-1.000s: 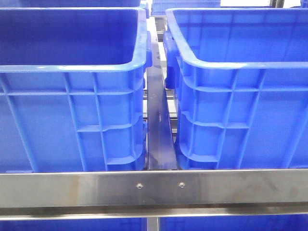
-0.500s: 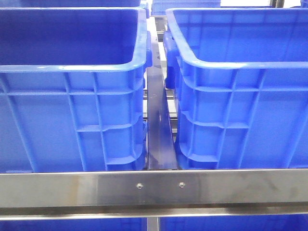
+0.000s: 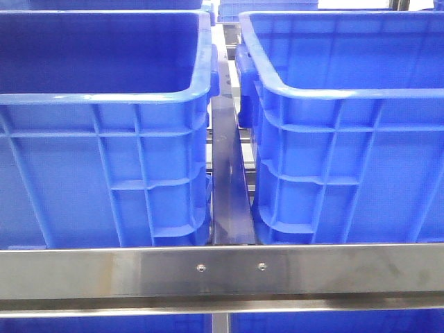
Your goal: Pick red and yellow buttons and place in box
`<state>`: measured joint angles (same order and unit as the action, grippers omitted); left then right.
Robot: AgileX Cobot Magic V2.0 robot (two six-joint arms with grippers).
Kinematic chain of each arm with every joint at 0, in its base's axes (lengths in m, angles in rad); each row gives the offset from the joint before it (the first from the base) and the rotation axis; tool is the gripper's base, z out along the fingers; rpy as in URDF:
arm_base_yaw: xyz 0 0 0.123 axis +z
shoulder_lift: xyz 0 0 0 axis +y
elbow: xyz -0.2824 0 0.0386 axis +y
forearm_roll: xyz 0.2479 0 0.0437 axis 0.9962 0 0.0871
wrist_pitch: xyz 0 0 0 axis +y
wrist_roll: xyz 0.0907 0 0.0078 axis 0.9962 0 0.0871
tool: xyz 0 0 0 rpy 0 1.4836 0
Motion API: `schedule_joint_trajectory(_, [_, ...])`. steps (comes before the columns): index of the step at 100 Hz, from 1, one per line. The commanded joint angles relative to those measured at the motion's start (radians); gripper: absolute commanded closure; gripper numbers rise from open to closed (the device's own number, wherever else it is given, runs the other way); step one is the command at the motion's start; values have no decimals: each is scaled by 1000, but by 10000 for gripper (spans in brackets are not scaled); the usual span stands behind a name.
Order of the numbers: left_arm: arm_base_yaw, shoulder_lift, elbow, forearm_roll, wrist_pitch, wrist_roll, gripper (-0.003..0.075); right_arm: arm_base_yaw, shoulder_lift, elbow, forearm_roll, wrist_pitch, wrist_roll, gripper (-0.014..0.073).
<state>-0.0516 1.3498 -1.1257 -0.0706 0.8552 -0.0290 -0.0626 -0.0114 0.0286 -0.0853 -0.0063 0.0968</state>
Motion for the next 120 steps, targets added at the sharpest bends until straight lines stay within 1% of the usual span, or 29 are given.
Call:
schedule_joint_trajectory(1, [-22,52,-73,-18,-19,-2,166,-3,-22,-16,-10,-81,-2,658])
schedule_joint_trajectory(31, [-37,270,-172,-12,-13,-2,166,-3,-22,-16,-10,-81,-2,658])
schedule_joint_trajectory(50, [-37,347,-193,-12,-11,-2,166,-3,-22,-16,-10,-81,-2,658])
schedule_joint_trajectory(64, [-37,359,-193,-12,-11,-2,180,-3,-22,-16,-10,-81,-2,658])
schedule_joint_trajectory(71, [-37,359,-193,-12,-15,-2,220,-3,-22,-16,-10,-81,-2,658])
schedule_joint_trajectory(75, [-37,359,-193,-12,-17,-2,257,-3,-22,-16,-10,-81,-2,658])
schedule_joint_trajectory(77, [-37,359,-193,-12,-17,-2,287,-3,-22,-16,-10,-81,-2,658])
schedule_joint_trajectory(78, [-37,359,-193,-12,-17,-2,287,-3,-22,-16,-10,-81,-2,658])
schedule_joint_trajectory(83, [-37,359,-193,-12,-17,-2,347,-3,-22,-16,-10,-81,-2,658])
schedule_joint_trajectory(84, [-37,359,-193,-12,-17,-2,374,-3,-22,-16,-10,-81,-2,658])
schedule_joint_trajectory(85, [-37,359,-193,-12,-17,-2,374,-3,-22,-16,-10,-81,-2,658])
schedule_joint_trajectory(87, [-37,359,-193,-12,-17,-2,401,-3,-22,-16,-10,-81,-2,658])
schedule_joint_trajectory(89, [-37,359,-193,-12,-17,-2,436,-3,-22,-16,-10,-81,-2,658])
schedule_joint_trajectory(90, [-37,359,-193,-12,-17,-2,436,-3,-22,-16,-10,-81,-2,658])
schedule_joint_trajectory(94, [-37,359,-193,-12,-17,-2,493,-3,-22,-16,-10,-81,-2,658])
schedule_joint_trajectory(101, [-37,359,-193,-12,-17,-2,556,-3,-22,-16,-10,-81,-2,658])
schedule_joint_trajectory(108, [-37,352,-193,-12,-17,-2,584,-3,-22,-16,-10,-81,-2,658])
schedule_joint_trajectory(115, [-37,332,-193,-12,-17,8,585,-3,-22,-16,-10,-81,-2,658])
schedule_joint_trajectory(120, [-37,307,-193,-21,-14,44,585,-3,-22,-16,-10,-81,-2,658])
